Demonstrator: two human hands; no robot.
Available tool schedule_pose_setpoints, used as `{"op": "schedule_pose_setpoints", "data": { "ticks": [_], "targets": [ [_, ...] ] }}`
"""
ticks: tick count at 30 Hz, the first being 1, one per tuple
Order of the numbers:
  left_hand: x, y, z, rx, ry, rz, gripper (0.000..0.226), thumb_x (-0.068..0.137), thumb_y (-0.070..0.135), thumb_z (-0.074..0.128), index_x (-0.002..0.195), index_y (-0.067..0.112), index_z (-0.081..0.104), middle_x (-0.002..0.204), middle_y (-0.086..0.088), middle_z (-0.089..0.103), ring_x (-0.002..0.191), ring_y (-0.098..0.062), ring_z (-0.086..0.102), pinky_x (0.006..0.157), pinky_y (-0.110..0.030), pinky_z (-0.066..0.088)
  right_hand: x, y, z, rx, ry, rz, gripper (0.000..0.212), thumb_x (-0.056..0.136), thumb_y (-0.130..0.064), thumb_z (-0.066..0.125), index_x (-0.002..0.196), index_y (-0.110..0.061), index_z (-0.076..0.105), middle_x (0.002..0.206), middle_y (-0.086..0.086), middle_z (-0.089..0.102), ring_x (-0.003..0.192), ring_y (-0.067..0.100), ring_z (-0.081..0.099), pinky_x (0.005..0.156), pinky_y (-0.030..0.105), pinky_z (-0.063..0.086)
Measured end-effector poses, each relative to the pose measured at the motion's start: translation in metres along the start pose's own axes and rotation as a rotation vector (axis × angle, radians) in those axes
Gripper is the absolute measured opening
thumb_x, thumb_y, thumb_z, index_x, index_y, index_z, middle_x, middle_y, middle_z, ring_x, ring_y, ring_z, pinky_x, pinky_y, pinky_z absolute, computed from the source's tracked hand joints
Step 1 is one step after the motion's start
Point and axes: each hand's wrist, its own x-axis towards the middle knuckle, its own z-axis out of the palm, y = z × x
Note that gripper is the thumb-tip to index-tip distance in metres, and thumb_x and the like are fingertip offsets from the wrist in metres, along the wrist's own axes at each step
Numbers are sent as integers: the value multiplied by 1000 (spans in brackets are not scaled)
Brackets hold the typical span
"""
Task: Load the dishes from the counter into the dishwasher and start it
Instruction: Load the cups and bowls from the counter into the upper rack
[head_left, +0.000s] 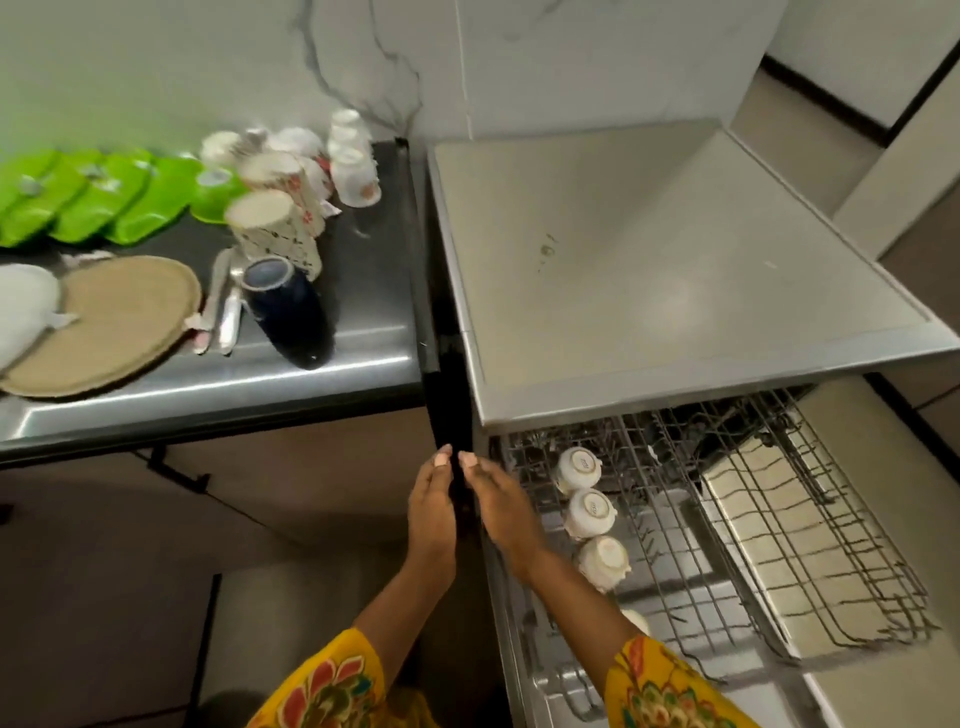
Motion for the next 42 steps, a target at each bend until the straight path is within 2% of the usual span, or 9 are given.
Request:
{"op": "schedule_pose_setpoints", "data": {
  "ticks": [7,11,14,17,22,26,30,36,42],
  "targets": [
    [8,61,-46,-77,30,202,40,102,32,31,131,14,52,124,-8,60,117,-21,56,105,-44,41,5,-67,53,-56,-120,-153,26,99,-39,35,97,-40,61,103,-19,63,101,-6,57,90,15,41],
    [35,101,-74,-125,71,257,41,102,37,29,135,21,47,136,1,49,127,-14,43,107,-34,33,27,-99,83,-20,-121,-223,52,88,-58,33,125,-29,53,128,-7,55,121,10,49,107,30,35],
    [61,124,-92,-163,96,288,36,101,40,30,128,25,49,133,3,49,125,-13,43,105,-34,33,48,-116,103,18,-107,-207,53,94,-54,30,136,-26,44,140,-4,46,132,13,39,113,36,28],
    [88,146,-106,-190,122,284,40,101,43,31,123,17,51,125,4,55,121,-19,48,100,-41,37,72,-131,124,38,-88,-184,52,99,-50,27,142,-23,37,145,-5,39,131,8,34,110,30,23],
    [132,172,-115,-213,95,196,47,101,43,31,142,20,36,134,7,44,125,-8,38,100,-25,30,111,-149,154,80,-47,-160,57,98,-52,29,149,-26,23,153,-7,28,141,10,24,112,30,19],
    [153,181,-114,-219,64,181,33,101,41,32,123,24,49,114,8,60,107,-3,53,96,-22,39,128,-157,165,71,-15,-178,57,100,-46,29,151,-26,13,157,-6,18,143,10,17,108,23,17],
    [164,173,-112,-185,61,191,49,93,48,38,133,22,50,129,-1,58,121,-15,53,108,-40,39,130,-156,170,59,26,-181,53,101,-44,29,150,-28,15,156,-5,21,142,11,19,104,21,19],
    [144,165,-98,-177,80,174,44,103,23,33,147,20,31,141,6,42,130,-8,37,106,-22,30,119,-146,163,49,118,-189,51,100,-45,27,148,-29,23,154,-6,27,141,11,23,115,29,19],
    [117,143,-67,-162,28,116,46,101,25,37,147,26,29,145,-2,41,131,-19,42,110,-41,37,93,-136,130,62,250,-166,51,98,-52,28,142,-30,38,146,-6,42,135,12,37,115,39,27]
  ]
}}
